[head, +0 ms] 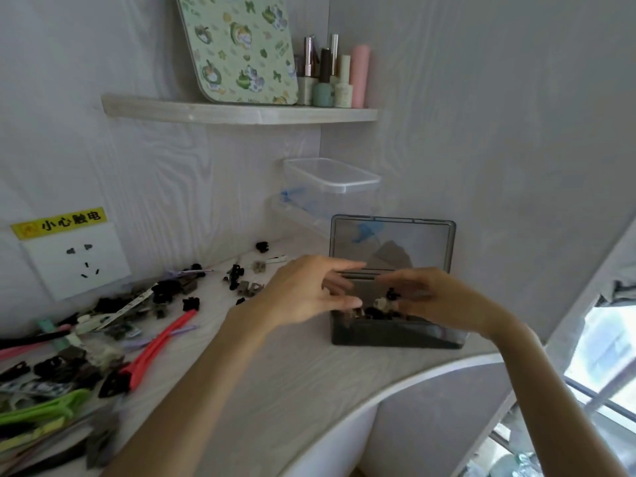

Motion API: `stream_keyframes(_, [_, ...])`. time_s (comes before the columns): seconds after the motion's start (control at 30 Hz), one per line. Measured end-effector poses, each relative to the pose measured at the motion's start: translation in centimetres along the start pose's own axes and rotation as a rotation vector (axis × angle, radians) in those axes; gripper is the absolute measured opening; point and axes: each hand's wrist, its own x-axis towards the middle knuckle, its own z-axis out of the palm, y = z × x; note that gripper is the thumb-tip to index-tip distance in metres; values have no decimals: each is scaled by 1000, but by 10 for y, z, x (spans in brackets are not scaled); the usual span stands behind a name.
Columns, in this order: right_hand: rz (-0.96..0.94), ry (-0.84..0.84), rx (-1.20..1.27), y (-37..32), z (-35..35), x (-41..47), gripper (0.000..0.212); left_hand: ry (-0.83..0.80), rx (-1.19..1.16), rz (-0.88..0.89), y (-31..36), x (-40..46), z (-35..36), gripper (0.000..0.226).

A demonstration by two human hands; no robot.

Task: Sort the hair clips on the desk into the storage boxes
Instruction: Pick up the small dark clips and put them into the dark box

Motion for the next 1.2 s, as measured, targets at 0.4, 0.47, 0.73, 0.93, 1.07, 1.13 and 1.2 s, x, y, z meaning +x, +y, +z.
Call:
stream_keyframes(0.4, [-107,72,-92,-101,49,68,34,107,122,-398,-91,-40,-83,44])
stream_keyframes(0.47, [-68,33,-179,-112,79,92,33,123,116,-428,-106,-40,-73,42])
stream_keyframes(0.73, [-24,-77,-418,-107,146,122,51,71,328,-513,-129,-44,-66,28])
stream_keyframes(0.93, [-48,-53,-336,-105,140,120,30,154,291,-492,-129,-41,-72,37])
stream_keyframes(1.07, [5,-85,-250,-104,135,118,27,111,344,-389,-128,-31,-49,60])
stream_keyframes(1.13, [18,-32,-210,-102,130,113,25,98,414,-380,-130,-28,-43,58])
stream_keyframes(1.2, [3,45,-181,-101,123,108,24,135,429,-361,-131,-28,-44,49])
